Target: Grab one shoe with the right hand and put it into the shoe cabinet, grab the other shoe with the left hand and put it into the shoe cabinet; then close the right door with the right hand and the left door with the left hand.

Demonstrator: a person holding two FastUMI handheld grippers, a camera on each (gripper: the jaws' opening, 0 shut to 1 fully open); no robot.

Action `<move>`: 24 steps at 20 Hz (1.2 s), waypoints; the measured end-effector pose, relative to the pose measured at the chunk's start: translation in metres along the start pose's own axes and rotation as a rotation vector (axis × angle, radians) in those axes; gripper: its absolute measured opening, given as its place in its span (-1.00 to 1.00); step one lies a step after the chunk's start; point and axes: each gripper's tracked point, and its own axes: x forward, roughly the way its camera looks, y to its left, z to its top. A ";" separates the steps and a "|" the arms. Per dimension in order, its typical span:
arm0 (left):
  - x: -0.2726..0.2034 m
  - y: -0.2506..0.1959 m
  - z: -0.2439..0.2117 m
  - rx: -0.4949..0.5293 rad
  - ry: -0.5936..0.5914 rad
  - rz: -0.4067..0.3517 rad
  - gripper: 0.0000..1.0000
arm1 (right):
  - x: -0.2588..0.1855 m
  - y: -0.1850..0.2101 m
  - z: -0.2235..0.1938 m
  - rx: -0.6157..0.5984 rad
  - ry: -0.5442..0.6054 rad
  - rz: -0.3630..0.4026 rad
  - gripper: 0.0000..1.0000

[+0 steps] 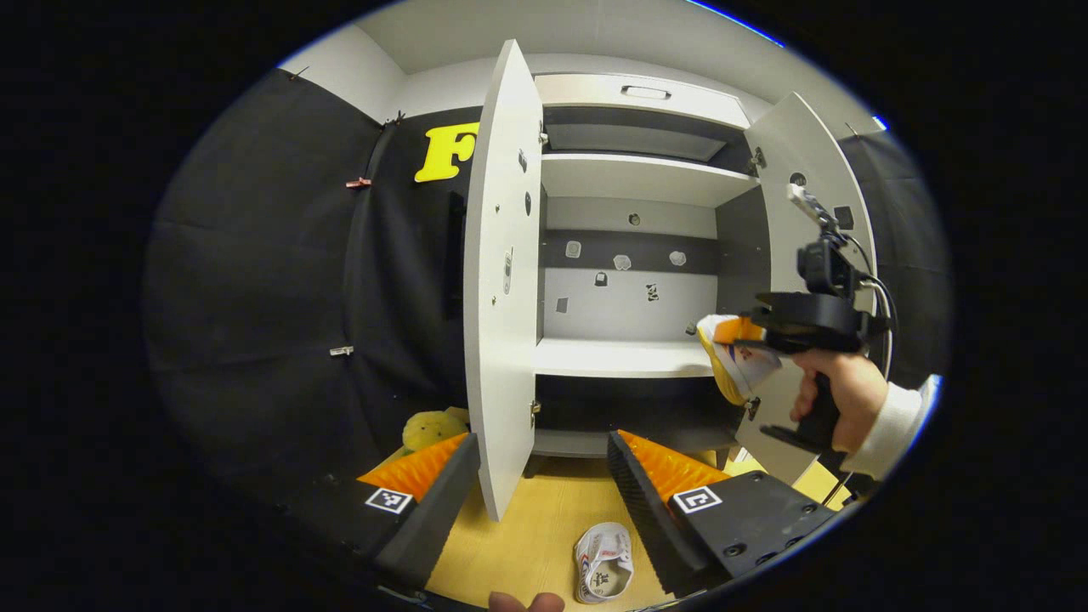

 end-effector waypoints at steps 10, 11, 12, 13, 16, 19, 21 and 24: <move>0.016 0.016 -0.017 -0.026 0.036 0.023 0.90 | 0.162 -0.054 0.040 -0.169 0.047 -0.111 -0.92; 0.018 0.019 -0.018 -0.023 0.038 0.031 0.89 | 0.173 -0.061 0.034 -0.196 0.072 -0.124 -0.92; 0.019 0.022 -0.018 -0.024 0.038 0.037 0.90 | 0.185 -0.064 0.026 -0.221 0.100 -0.133 -0.92; 0.020 0.024 -0.017 -0.026 0.037 0.042 0.91 | 0.194 -0.068 0.017 -0.237 0.131 -0.134 -0.92; 0.022 0.023 -0.018 -0.029 0.041 0.048 0.91 | 0.214 -0.076 -0.006 -0.263 0.213 -0.137 -0.91; 0.022 0.023 -0.019 -0.031 0.045 0.050 0.91 | 0.220 -0.074 -0.026 -0.321 0.263 -0.132 -0.92; 0.021 0.023 -0.019 -0.031 0.047 0.053 0.91 | 0.223 -0.070 -0.034 -0.339 0.282 -0.141 -0.91; 0.019 0.021 -0.017 -0.030 0.041 0.051 0.90 | 0.220 -0.064 -0.038 -0.276 0.307 -0.138 -0.78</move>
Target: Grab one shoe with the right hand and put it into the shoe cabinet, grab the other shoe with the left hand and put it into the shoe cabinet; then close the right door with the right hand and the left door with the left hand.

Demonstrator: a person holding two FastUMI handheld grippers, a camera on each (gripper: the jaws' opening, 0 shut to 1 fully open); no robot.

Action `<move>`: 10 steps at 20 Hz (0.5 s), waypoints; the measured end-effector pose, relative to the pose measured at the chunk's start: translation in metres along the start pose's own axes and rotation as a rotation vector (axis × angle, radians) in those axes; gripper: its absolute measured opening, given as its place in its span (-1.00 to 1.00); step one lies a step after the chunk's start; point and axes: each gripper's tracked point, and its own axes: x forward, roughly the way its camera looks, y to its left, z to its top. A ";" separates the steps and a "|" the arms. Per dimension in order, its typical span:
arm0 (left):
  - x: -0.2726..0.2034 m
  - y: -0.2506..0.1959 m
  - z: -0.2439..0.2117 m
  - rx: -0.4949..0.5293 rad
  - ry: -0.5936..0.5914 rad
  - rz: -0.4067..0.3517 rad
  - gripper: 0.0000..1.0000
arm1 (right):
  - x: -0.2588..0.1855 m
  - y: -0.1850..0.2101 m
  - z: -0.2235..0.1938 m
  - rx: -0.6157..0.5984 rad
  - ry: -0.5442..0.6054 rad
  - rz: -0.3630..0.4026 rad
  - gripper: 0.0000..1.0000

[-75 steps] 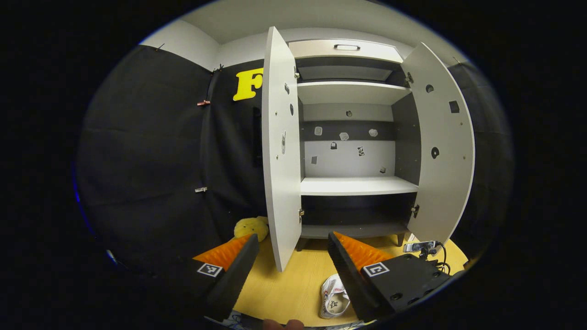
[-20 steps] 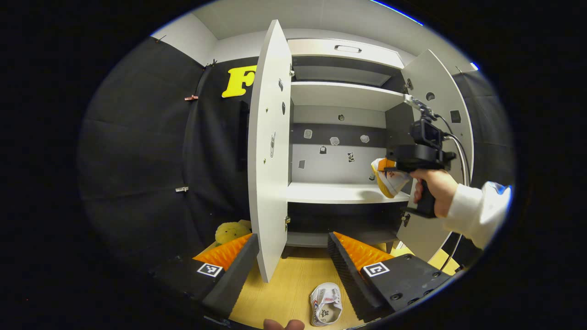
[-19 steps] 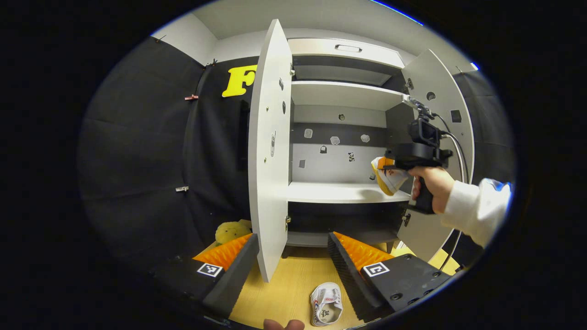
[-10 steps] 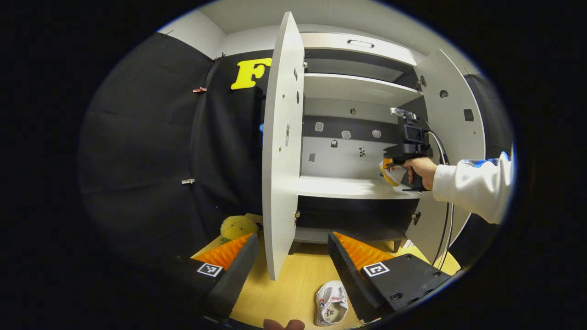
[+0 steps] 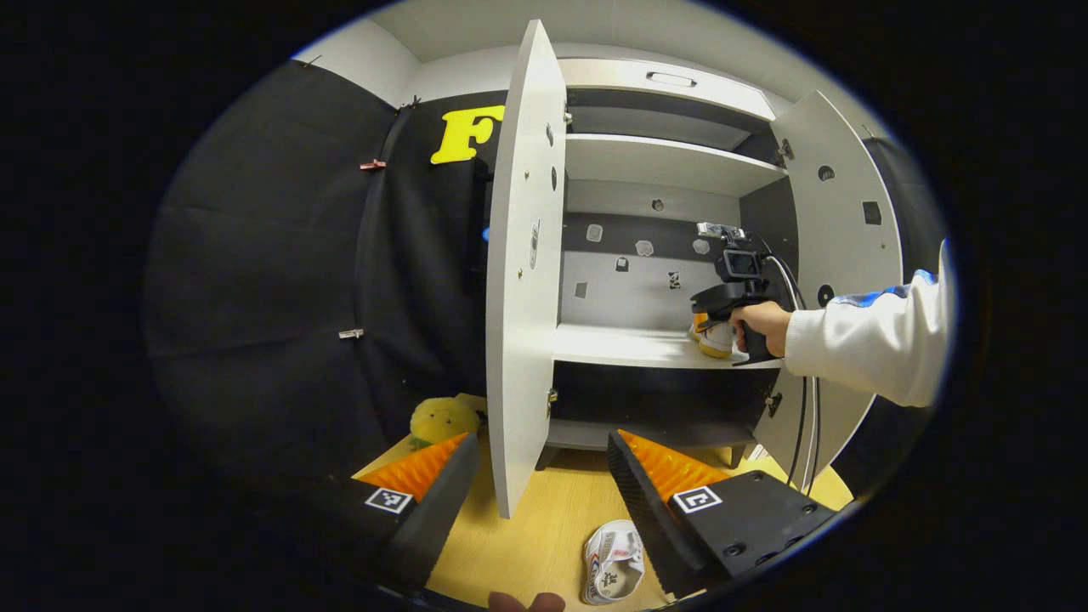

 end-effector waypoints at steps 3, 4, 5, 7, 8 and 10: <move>-0.004 -0.002 0.002 -0.006 -0.013 -0.006 0.90 | -0.012 0.000 0.001 0.031 -0.019 0.007 -0.59; -0.005 -0.004 0.002 -0.010 -0.016 -0.009 0.91 | -0.019 -0.001 0.004 0.034 -0.042 0.003 -0.48; -0.007 -0.006 0.002 -0.013 -0.017 -0.014 0.90 | -0.027 -0.002 0.007 0.034 -0.061 -0.001 -0.22; -0.010 -0.009 0.001 -0.020 -0.024 -0.026 0.90 | -0.046 -0.002 0.014 0.031 -0.105 0.002 -0.02; -0.011 -0.010 0.000 -0.022 -0.028 -0.035 0.90 | -0.058 0.002 0.017 0.040 -0.125 0.017 0.09; -0.014 -0.013 -0.005 -0.017 -0.034 -0.054 0.91 | -0.085 0.009 0.021 0.058 -0.168 0.051 0.78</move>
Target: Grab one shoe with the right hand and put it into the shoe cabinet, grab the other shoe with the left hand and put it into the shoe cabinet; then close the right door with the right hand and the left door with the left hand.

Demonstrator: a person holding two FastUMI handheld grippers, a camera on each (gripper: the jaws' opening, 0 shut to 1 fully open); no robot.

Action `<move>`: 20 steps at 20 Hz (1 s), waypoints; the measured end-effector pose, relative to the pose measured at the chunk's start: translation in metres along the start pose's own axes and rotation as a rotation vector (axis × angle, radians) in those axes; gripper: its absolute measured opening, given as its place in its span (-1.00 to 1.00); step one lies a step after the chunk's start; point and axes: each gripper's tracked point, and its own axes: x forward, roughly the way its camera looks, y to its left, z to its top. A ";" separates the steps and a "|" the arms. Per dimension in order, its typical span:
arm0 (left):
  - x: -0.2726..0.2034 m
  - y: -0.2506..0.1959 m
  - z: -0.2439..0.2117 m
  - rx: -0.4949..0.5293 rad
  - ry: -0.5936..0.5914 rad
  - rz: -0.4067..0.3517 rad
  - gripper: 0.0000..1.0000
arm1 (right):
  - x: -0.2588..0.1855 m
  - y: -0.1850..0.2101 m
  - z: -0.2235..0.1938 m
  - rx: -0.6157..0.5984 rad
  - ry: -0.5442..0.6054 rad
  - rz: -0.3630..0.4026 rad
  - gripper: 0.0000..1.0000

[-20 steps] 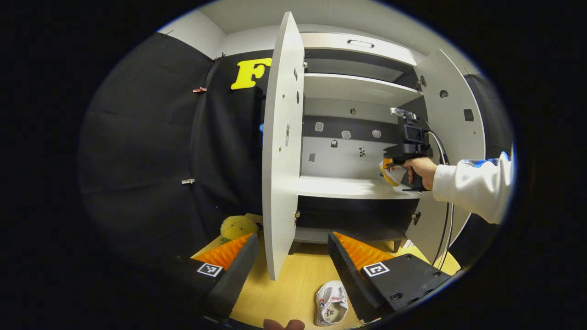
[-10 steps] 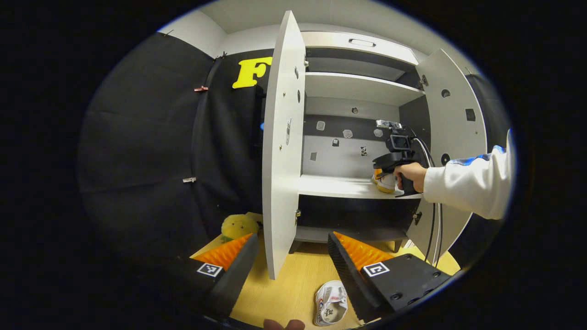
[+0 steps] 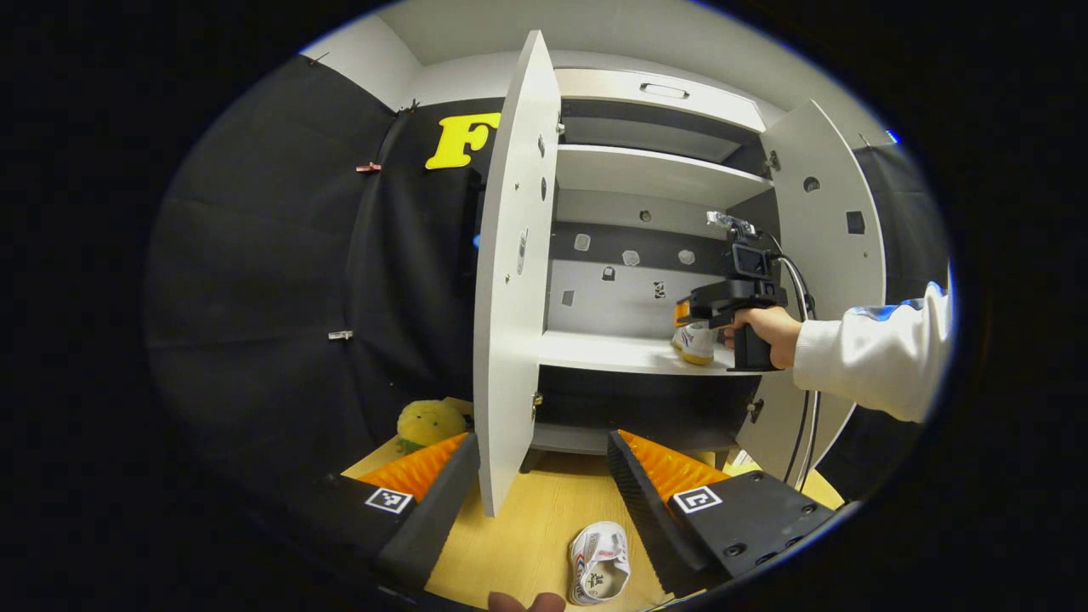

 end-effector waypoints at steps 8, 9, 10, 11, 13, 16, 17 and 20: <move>-0.013 -0.007 -0.048 -0.014 -0.008 -0.082 0.90 | -0.153 0.015 0.045 0.059 -0.257 0.035 0.97; -0.014 -0.008 -0.062 -0.008 0.009 -0.094 0.90 | -0.175 0.016 0.047 0.053 -0.282 0.043 0.97; -0.015 -0.009 -0.077 0.004 0.032 -0.101 0.90 | -0.195 0.015 0.049 0.050 -0.305 0.047 0.97; -0.015 -0.011 -0.095 0.018 0.062 -0.110 0.91 | -0.216 0.017 0.050 0.053 -0.322 0.057 0.97; -0.014 -0.020 -0.133 0.049 0.125 -0.140 0.91 | -0.250 0.019 0.050 0.065 -0.343 0.076 0.96; -0.010 -0.036 -0.184 0.106 0.206 -0.206 0.90 | -0.293 0.012 0.045 0.043 -0.356 0.076 0.97; -0.008 -0.040 -0.199 0.116 0.230 -0.218 0.90 | -0.302 0.009 0.042 0.039 -0.354 0.071 0.87; 0.008 -0.047 -0.240 0.140 0.300 -0.243 0.90 | -0.331 -0.003 0.035 0.067 -0.334 0.063 0.97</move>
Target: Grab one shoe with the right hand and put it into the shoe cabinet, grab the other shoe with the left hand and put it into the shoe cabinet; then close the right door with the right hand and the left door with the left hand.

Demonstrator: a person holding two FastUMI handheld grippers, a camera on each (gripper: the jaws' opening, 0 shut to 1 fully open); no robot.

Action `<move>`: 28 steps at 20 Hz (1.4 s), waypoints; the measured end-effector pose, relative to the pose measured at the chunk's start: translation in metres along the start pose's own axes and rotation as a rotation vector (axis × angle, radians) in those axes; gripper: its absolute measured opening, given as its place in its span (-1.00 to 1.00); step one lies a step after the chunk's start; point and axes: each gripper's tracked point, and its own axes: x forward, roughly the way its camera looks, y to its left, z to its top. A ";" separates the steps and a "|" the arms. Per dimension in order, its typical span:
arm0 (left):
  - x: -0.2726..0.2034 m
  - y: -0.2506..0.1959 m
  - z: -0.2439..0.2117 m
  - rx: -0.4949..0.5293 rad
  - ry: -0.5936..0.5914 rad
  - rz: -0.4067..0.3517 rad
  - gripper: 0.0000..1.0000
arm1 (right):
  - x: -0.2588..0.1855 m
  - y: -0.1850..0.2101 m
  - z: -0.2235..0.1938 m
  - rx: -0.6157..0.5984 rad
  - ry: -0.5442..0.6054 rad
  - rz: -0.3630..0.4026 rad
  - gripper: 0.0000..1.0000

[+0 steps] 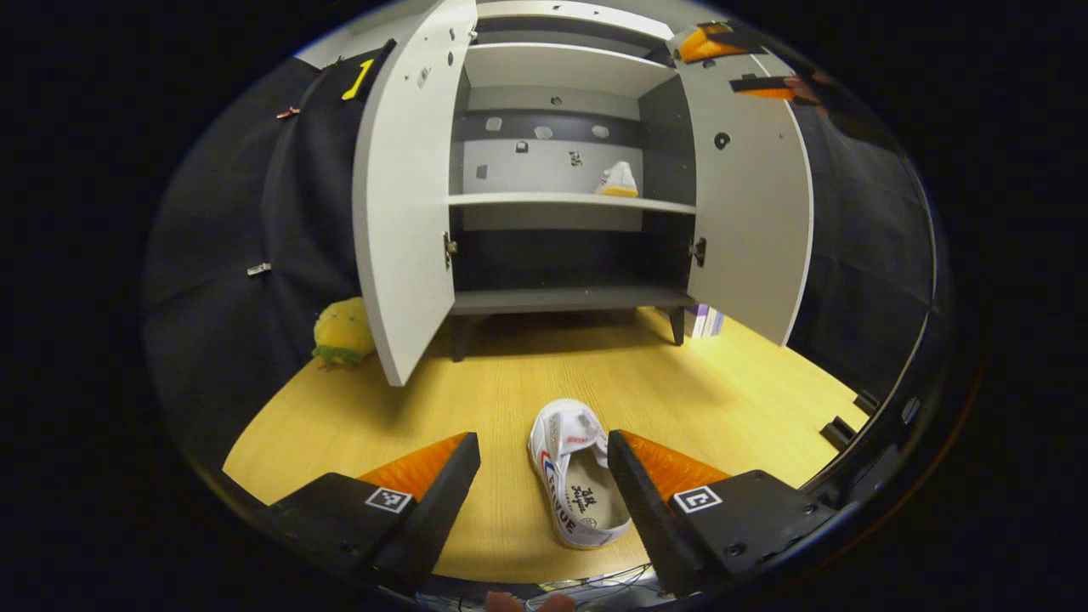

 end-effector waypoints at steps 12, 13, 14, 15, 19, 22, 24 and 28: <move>0.099 0.002 -0.060 0.021 0.097 0.000 0.77 | -0.046 -0.069 0.020 -0.089 -0.002 -0.137 0.97; 0.106 0.002 -0.061 0.025 0.096 0.001 0.70 | -0.048 -0.073 0.023 -0.099 -0.013 -0.147 0.97; 0.111 0.002 -0.061 0.018 0.095 -0.001 0.55 | -0.050 -0.078 0.025 -0.112 -0.021 -0.158 0.97; 0.116 -0.002 -0.061 0.000 0.092 -0.018 0.46 | -0.053 -0.081 0.026 -0.124 -0.023 -0.168 0.97; 0.129 0.008 -0.065 -0.009 0.126 0.033 -0.03 | -0.059 -0.093 0.028 -0.151 -0.027 -0.197 0.97; 0.131 0.020 -0.072 -0.024 0.187 0.071 -0.80 | -0.061 -0.099 0.024 -0.122 -0.011 -0.206 0.97; 0.128 0.022 -0.066 -0.033 0.224 0.078 -0.85 | -0.063 -0.103 0.025 -0.098 -0.015 -0.206 0.97; 0.100 0.026 -0.029 -0.111 0.213 0.113 -0.88 | -0.067 -0.114 0.026 -0.082 -0.017 -0.201 0.97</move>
